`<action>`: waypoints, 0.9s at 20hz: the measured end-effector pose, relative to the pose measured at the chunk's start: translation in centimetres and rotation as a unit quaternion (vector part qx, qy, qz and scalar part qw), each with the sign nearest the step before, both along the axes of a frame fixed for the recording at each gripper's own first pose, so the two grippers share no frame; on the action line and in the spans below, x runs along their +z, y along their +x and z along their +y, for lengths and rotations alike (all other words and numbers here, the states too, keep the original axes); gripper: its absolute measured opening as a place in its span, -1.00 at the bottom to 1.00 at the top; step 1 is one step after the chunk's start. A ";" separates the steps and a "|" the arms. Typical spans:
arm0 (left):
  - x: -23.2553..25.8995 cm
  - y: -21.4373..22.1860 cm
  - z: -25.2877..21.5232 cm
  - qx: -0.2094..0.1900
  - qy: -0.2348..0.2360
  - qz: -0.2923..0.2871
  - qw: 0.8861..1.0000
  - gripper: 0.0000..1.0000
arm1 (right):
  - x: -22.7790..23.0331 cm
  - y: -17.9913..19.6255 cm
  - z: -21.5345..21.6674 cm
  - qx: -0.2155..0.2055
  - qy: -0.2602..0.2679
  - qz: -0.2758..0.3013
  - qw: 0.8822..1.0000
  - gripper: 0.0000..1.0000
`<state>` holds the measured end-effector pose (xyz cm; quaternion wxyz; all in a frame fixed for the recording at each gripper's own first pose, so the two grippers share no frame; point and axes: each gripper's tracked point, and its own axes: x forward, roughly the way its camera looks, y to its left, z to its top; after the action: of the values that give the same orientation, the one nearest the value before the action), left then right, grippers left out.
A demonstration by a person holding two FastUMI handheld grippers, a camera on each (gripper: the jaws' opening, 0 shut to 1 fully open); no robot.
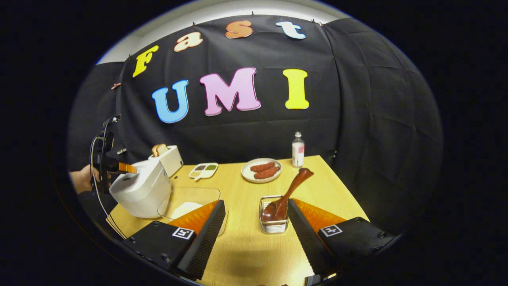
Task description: Close the left gripper, press the button to open the rice cooker; take a wooden spoon from the chopstick holder with the right hand, scoop a spoonful of rice and pour it into the rice cooker, then put the wooden spoon back into the chopstick holder.
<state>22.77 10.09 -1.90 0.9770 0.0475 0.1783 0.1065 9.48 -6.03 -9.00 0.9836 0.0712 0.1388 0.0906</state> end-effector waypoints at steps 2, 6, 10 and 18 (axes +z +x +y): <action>2.9 -2.1 -3.3 -0.008 0.011 -0.045 0.999 0.92 | 1.2 0.9 -0.4 0.010 -0.005 -0.020 1.000 0.97; 6.8 -7.3 -10.7 -0.032 -0.025 -0.103 0.994 0.92 | 4.2 1.9 -0.6 0.031 0.013 -0.044 0.998 0.97; 9.6 -12.2 -12.0 -0.030 -0.001 -0.150 0.988 0.92 | 7.0 1.1 -0.8 0.021 -0.001 -0.067 0.998 0.97; 7.1 -18.5 -13.2 -0.080 0.034 -0.140 0.986 0.93 | 8.8 -4.1 3.8 0.016 -0.042 -0.096 0.994 0.97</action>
<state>4.31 -3.15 5.20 0.9955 0.0794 0.0313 0.0399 5.37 -2.24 -0.19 0.9929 0.0187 0.0487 0.1069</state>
